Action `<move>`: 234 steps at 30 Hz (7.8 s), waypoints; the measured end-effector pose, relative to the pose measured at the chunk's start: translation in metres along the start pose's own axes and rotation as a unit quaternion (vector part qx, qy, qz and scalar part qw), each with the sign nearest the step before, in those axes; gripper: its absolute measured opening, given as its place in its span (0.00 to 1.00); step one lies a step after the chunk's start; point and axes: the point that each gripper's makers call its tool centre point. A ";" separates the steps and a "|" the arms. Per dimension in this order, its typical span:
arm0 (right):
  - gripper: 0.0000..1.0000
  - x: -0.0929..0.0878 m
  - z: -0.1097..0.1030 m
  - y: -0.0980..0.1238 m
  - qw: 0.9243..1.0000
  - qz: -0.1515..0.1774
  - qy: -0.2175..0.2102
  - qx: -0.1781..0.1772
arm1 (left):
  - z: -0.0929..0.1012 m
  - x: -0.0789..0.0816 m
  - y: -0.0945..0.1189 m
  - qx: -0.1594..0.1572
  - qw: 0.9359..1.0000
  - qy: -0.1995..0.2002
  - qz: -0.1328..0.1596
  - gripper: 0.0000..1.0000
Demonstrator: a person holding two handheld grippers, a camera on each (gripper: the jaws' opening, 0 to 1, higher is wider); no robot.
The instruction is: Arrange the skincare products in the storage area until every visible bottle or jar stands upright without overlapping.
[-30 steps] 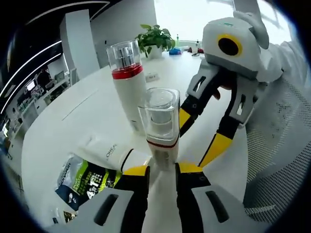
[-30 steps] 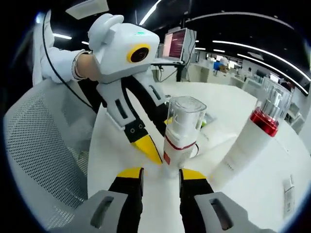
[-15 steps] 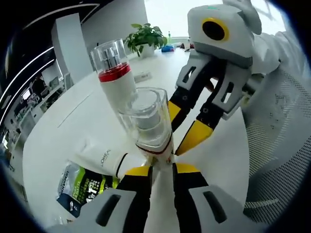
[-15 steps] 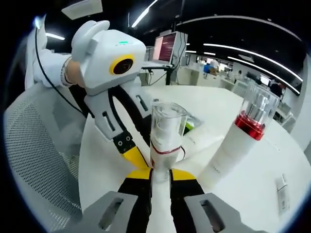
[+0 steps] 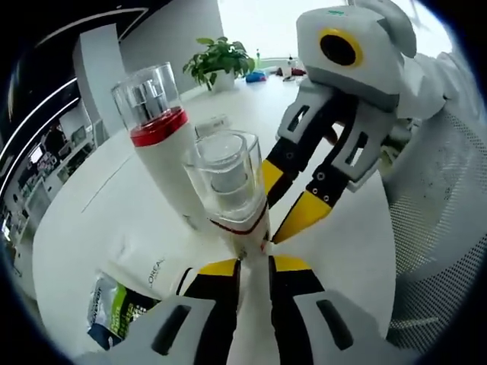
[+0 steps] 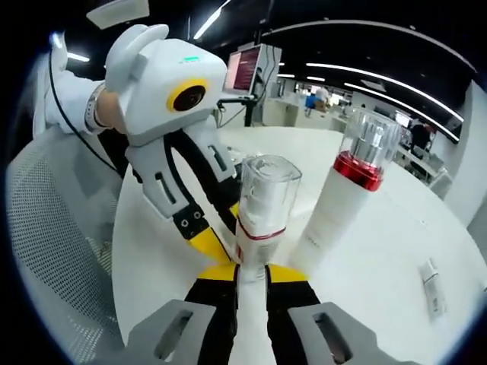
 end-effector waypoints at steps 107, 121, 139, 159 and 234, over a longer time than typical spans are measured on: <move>0.21 -0.015 0.072 0.031 0.996 -0.013 -0.011 -0.085 | -0.010 0.020 0.027 0.019 0.992 0.108 0.063 0.27; 0.41 -0.026 0.152 0.056 0.992 -0.029 -0.017 -0.121 | 0.011 0.035 0.102 0.022 0.986 0.123 0.112 0.32; 0.48 -0.046 0.244 0.052 0.984 -0.068 -0.053 -0.157 | 0.004 0.019 0.145 0.081 0.984 0.118 0.107 0.40; 0.40 -0.081 0.287 0.017 0.977 -0.127 -0.105 -0.132 | 0.004 -0.013 0.183 0.138 0.971 0.175 0.083 0.45; 0.13 -0.075 0.195 0.064 0.976 -0.095 -0.134 -0.144 | -0.003 -0.018 0.214 0.186 0.964 0.169 0.082 0.99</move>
Point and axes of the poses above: the point that each gripper's makers call its tool centre point, and the gripper's own axes: y roughly backward along the fingers, z roughly to its right, x roughly out of its top, and after that the axes turned 1 degree about z, right-handed
